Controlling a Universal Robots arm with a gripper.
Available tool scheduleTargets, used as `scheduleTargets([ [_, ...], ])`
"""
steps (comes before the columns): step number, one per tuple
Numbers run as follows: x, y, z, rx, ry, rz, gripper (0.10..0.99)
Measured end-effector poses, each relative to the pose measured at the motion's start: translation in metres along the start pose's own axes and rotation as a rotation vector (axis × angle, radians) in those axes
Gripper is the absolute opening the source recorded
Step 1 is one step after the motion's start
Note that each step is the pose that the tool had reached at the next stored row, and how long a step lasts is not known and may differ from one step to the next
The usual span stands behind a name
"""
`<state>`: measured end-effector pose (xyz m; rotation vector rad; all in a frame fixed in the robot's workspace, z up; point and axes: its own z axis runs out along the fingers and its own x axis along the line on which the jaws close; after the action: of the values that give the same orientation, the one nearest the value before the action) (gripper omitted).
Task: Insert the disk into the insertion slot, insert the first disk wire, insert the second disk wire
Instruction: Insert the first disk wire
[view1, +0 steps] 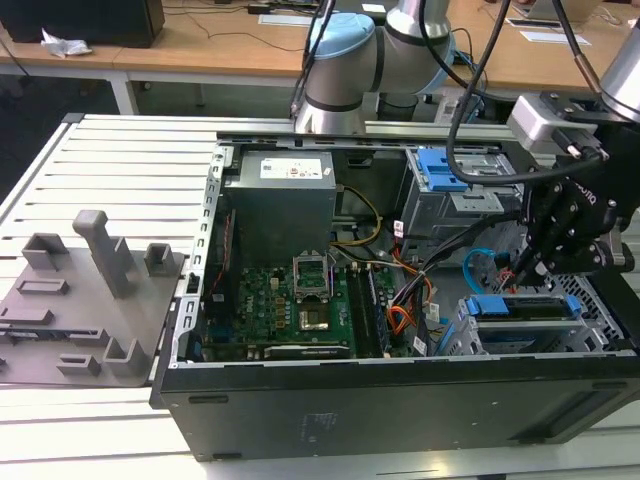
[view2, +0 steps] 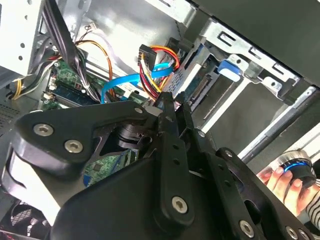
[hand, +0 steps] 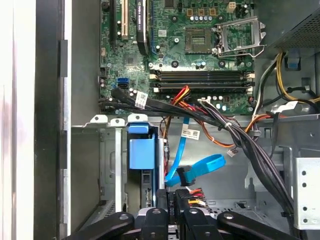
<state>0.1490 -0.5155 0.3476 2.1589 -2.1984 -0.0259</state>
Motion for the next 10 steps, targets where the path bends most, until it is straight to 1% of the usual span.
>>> scheduleTargets([
  [6, 0.0073, -0.0001, 0.0003, 0.000, 0.0000, 0.000, 0.184],
  [10, 0.0089, -0.0002, 0.0010, 0.000, -0.0002, 0.000, 0.184],
])
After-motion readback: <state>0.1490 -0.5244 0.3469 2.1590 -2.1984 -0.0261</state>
